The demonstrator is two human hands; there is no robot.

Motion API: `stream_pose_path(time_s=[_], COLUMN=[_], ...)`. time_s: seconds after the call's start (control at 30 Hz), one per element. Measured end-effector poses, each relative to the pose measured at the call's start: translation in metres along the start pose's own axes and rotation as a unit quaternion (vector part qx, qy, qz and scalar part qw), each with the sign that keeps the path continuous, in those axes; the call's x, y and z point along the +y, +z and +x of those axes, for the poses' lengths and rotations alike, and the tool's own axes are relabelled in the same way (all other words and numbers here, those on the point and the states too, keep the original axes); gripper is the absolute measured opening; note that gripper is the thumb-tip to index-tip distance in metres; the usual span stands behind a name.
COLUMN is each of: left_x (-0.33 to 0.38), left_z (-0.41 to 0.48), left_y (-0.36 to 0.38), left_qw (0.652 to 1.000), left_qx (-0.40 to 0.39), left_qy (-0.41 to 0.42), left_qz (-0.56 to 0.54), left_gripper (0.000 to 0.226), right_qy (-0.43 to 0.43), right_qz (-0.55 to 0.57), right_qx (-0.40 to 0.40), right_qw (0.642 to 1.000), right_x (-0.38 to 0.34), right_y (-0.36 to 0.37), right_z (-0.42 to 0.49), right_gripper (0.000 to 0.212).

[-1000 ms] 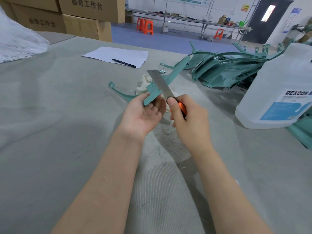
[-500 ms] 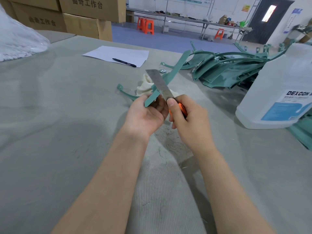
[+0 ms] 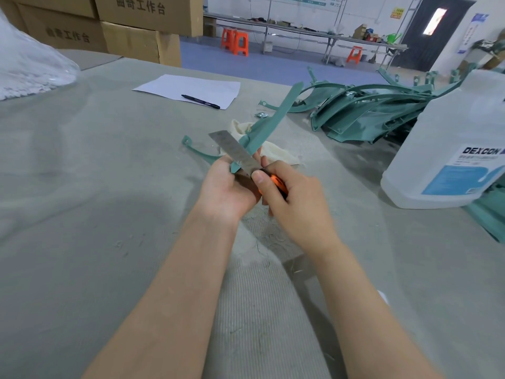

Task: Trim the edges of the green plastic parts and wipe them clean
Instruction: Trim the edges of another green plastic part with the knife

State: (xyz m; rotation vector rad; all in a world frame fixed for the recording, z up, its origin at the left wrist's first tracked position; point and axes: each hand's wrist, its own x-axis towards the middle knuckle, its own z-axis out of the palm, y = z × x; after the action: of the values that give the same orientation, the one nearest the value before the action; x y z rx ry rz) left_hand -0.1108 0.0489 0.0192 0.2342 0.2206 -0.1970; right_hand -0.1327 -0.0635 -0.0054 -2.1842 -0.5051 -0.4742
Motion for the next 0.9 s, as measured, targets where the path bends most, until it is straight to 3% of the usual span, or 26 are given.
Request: stream_pose_path(time_s=[0.27,0.4,0.53,0.9], left_x=[0.001,-0.0008,0.0006,-0.0015], left_z=[0.0023,0.006,0.0096,0.005], left_y=[-0.0028,-0.0027,-0.0046,-0.0008], left_qw=[1.0,0.997,0.996,0.996], left_qx=[-0.004,0.016,0.015,0.015], left_qy=[-0.006,-0.003,0.007,0.016], left_qz=[0.002,0.081,0.085,0.086], left_gripper=[0.022,0.025,0.023,0.024], right_qy=[-0.006,0.012,0.032,0.03], right_qz=[0.018,0.039,0.039,0.019], right_qx=[-0.012,0.041,0.083,0.067], right_qw=[1.0,0.998,0.995,0.997], right_x=[-0.0018,-0.0017,0.0017,0.0019], right_y=[0.0008,-0.0008,-0.0025,-0.0002], right_z=[-0.0008,0.0015,0.0034,0.0028], right_gripper=[0.028,0.019,0.017,0.025])
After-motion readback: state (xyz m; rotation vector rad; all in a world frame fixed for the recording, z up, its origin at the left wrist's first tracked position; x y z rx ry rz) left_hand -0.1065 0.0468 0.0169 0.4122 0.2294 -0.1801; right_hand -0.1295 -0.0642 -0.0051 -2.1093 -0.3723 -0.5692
